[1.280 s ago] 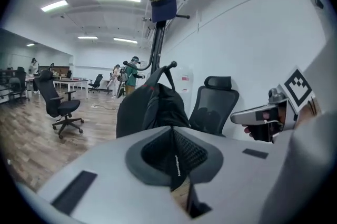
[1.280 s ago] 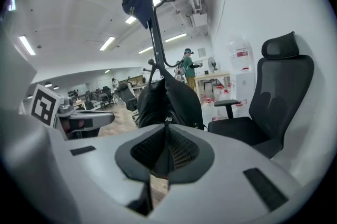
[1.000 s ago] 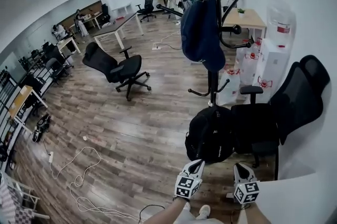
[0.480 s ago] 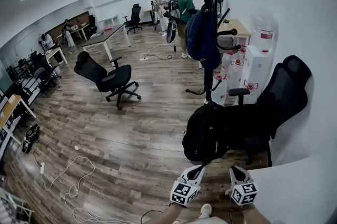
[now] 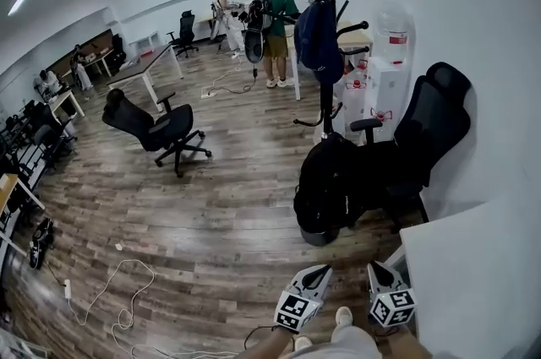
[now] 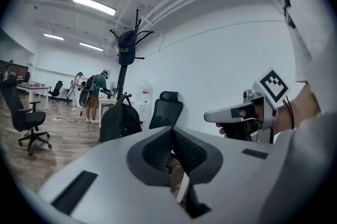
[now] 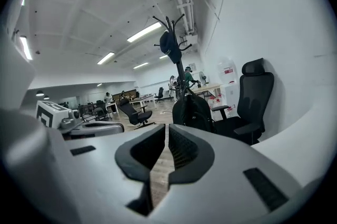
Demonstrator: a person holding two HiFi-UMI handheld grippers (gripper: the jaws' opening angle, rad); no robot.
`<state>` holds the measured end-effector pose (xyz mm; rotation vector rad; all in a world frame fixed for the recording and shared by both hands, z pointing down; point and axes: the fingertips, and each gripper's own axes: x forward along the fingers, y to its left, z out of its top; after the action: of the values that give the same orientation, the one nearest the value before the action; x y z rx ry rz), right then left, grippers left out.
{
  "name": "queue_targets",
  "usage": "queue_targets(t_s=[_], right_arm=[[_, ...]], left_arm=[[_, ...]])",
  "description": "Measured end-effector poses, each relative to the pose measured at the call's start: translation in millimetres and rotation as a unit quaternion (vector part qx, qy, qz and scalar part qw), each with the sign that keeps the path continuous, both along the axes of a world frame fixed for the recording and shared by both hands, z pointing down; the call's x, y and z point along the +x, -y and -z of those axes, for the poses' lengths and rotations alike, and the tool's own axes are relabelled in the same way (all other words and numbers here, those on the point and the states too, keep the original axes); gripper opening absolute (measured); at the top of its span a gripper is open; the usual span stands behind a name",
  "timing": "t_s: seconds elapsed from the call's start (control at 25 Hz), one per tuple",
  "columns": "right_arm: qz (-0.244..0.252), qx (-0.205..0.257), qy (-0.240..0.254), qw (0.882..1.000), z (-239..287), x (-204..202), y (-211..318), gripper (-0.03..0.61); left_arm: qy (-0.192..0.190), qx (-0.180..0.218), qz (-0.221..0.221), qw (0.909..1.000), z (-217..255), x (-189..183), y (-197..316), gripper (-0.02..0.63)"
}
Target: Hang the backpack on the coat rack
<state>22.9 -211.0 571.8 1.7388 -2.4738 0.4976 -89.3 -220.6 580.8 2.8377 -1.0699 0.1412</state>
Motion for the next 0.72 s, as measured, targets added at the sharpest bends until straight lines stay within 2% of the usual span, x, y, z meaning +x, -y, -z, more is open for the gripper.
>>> queue_targets(t_s=[0.32, 0.52, 0.72], right_arm=[[-0.006, 0.003, -0.005, 1.0, 4, -11, -63, 0.031], [-0.006, 0.012, 0.002, 1.0, 6, 3, -90, 0.031], [-0.009, 0.02, 0.011, 1.0, 13, 30, -129, 0.031]], left_arm=[[0.029, 0.012, -0.036, 0.9989, -1, -11, -82, 0.009], [0.041, 0.022, -0.055, 0.9974, 2, 8, -120, 0.009], [0.053, 0.008, -0.06, 0.9968, -5, 36, -157, 0.009]])
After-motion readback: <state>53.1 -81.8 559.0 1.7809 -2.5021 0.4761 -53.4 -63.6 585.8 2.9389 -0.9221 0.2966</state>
